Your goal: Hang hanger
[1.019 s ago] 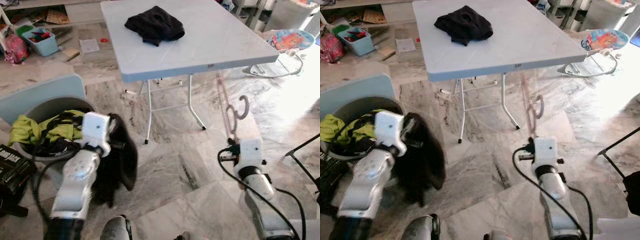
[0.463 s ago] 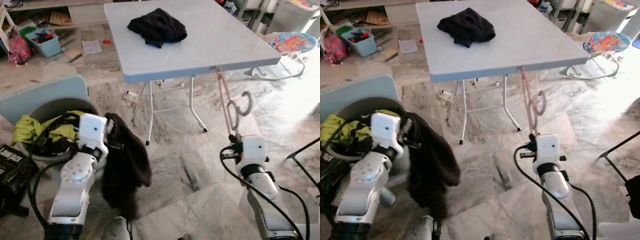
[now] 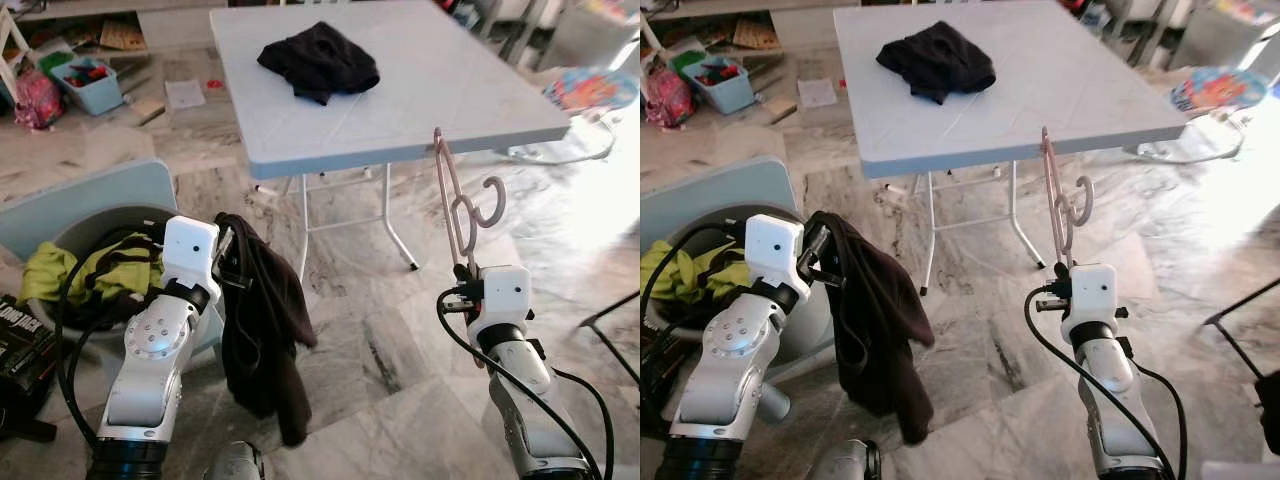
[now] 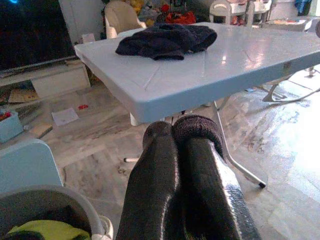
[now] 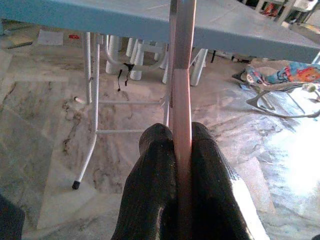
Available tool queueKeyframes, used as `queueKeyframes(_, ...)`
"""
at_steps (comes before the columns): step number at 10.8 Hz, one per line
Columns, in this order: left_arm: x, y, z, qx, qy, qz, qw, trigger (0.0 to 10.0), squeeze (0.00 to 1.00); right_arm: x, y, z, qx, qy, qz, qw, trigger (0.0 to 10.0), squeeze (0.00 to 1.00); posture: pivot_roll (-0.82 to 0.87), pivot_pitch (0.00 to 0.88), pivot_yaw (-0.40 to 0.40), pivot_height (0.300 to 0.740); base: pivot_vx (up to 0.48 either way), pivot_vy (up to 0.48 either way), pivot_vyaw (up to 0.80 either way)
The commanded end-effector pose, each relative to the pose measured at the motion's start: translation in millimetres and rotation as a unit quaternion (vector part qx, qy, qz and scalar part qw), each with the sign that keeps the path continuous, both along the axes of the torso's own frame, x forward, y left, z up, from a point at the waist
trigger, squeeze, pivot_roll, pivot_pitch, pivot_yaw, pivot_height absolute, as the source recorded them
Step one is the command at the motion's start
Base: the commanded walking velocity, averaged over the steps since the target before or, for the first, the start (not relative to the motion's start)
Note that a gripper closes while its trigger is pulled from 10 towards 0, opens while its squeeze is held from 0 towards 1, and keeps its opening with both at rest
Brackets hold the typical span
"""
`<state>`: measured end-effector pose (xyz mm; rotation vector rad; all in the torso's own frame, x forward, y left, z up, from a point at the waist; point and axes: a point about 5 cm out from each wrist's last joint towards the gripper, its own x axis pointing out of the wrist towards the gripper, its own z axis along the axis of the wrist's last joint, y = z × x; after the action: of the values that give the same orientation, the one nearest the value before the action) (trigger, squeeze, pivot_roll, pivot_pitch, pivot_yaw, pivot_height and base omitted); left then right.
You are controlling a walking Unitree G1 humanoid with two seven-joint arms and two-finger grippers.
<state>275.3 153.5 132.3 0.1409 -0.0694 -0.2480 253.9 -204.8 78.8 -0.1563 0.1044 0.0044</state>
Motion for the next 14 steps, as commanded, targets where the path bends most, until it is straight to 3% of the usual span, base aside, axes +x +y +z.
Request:
queueKeyframes(1,2.6,-2.5,16.0,0.002,-0.036,-0.003,0.999,10.0,0.00,3.2,0.7,6.9,0.001,-0.010,0.003,1.000,10.0,0.00,-0.03,0.057,-0.030,0.740,0.465,0.000,0.00)
queueKeyframes(10,4.0,-11.9,11.3,-0.005,-0.027,-0.003,1.000,10.0,0.00,8.6,8.8,-0.8,0.021,0.002,0.006,1.000,10.0,0.00,-0.02,0.056,-0.050,0.740,0.431,0.000,0.00)
queueKeyframes(14,7.0,-11.3,8.1,-0.005,-0.024,0.005,1.000,10.0,0.00,2.7,17.6,-8.6,0.032,0.008,0.010,0.999,10.0,0.00,-0.01,0.042,-0.044,0.740,0.384,-0.282,0.00)
